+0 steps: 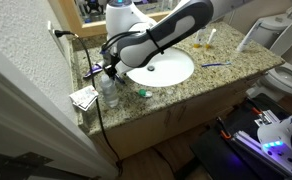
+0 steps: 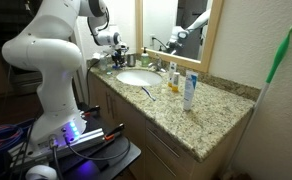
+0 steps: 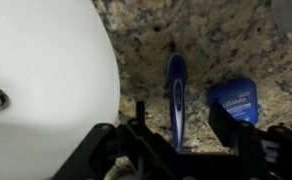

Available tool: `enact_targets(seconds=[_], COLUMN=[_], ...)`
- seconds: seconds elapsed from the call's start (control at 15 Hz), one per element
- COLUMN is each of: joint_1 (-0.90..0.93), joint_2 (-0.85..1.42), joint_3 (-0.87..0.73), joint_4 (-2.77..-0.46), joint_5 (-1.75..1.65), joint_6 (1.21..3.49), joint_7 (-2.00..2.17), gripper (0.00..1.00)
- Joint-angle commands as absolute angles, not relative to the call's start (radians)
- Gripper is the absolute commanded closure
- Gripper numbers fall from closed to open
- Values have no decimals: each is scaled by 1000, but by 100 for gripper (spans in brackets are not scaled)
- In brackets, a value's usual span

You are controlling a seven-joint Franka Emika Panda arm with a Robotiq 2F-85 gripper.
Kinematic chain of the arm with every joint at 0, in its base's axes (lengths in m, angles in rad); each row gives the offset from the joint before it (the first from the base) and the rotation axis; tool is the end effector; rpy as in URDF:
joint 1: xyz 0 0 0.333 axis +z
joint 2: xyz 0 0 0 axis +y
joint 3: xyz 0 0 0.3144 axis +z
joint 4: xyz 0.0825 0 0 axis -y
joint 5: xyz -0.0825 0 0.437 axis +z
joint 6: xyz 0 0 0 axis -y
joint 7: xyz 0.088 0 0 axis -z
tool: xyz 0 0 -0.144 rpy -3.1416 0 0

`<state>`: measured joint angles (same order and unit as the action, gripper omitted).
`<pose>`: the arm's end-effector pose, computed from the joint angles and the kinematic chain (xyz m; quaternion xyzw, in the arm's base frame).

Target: Open the faucet, place the toothbrush underneath the running faucet then set it down on the right side of the counter, pick up the shaving stick and place it under the running water then set it down on the left side of the counter, close the faucet

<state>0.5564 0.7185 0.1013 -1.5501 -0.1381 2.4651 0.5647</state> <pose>0.6180 0.4625 0.1760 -0.9916 -0.0797 -0.0918 0.0442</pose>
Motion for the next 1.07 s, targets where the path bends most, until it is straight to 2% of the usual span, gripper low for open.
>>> enact_targets(seconds=[0.0, 0.33, 0.4, 0.73, 1.0], joint_1=[594, 599, 597, 604, 602], joint_2=[751, 765, 763, 683, 508], joint_3=[60, 41, 41, 42, 29], joint_4=[-1498, -1505, -1506, -1581, -1776], joint_5=[-146, -138, -136, -135, -147], joint_6=[2440, 2442, 2442, 2374, 2296], joint_7=[601, 624, 627, 650, 767], gripper=[61, 96, 99, 96, 96])
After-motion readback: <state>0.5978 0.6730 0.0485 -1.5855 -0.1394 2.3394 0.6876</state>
